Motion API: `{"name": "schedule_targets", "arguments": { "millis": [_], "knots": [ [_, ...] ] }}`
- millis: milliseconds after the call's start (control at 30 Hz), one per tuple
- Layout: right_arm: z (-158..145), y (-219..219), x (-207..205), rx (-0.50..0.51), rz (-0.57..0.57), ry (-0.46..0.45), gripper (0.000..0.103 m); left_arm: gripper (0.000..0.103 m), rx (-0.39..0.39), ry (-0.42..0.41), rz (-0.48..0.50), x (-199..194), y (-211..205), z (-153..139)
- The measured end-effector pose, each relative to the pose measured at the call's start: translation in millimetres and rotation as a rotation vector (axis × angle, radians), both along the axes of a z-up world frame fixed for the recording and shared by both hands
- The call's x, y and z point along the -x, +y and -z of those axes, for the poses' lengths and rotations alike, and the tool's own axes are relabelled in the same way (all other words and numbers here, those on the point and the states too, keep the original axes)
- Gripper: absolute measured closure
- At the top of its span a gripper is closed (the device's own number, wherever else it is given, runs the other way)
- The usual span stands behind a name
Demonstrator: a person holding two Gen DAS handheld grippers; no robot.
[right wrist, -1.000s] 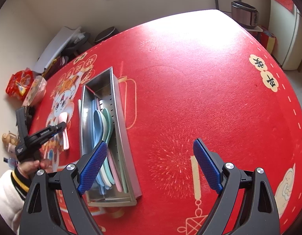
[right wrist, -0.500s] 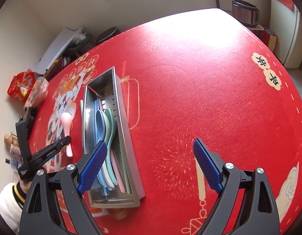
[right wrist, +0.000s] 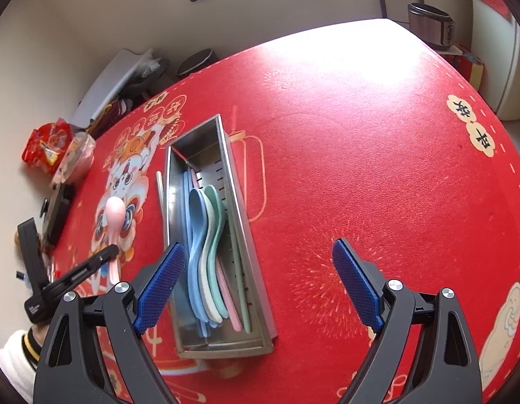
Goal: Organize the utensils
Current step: 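Lift the pink spoon upright with the left gripper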
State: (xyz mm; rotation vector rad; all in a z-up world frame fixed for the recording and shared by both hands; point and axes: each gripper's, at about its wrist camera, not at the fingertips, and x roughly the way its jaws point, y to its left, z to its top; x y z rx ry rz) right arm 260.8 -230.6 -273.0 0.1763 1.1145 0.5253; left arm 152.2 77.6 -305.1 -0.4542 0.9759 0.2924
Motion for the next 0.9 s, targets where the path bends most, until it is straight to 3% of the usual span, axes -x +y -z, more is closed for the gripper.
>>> {"name": "schedule_targets", "arguments": {
  "millis": [367, 767, 800, 833, 900],
  "knots": [
    [-16, 57, 9, -0.077, -0.092, -0.03, 0.015, 0.097, 0.003, -0.096, -0.062, 53, 22, -33],
    [0, 157, 21, 0.092, -0.371, -0.014, 0.016, 0.097, 0.009, -0.14, -0.128, 101, 48, -42],
    [5, 164, 21, 0.098, -0.381, -0.001, 0.021, 0.097, 0.01, -0.143, -0.131, 104, 50, -42],
    [9, 172, 20, 0.105, -0.392, 0.016, 0.035, 0.097, 0.012, -0.145, -0.134, 107, 51, -42],
    [19, 188, 17, 0.135, -0.398, 0.044, 0.045, 0.097, 0.016, -0.15, -0.14, 112, 54, -42]
  ]
}}
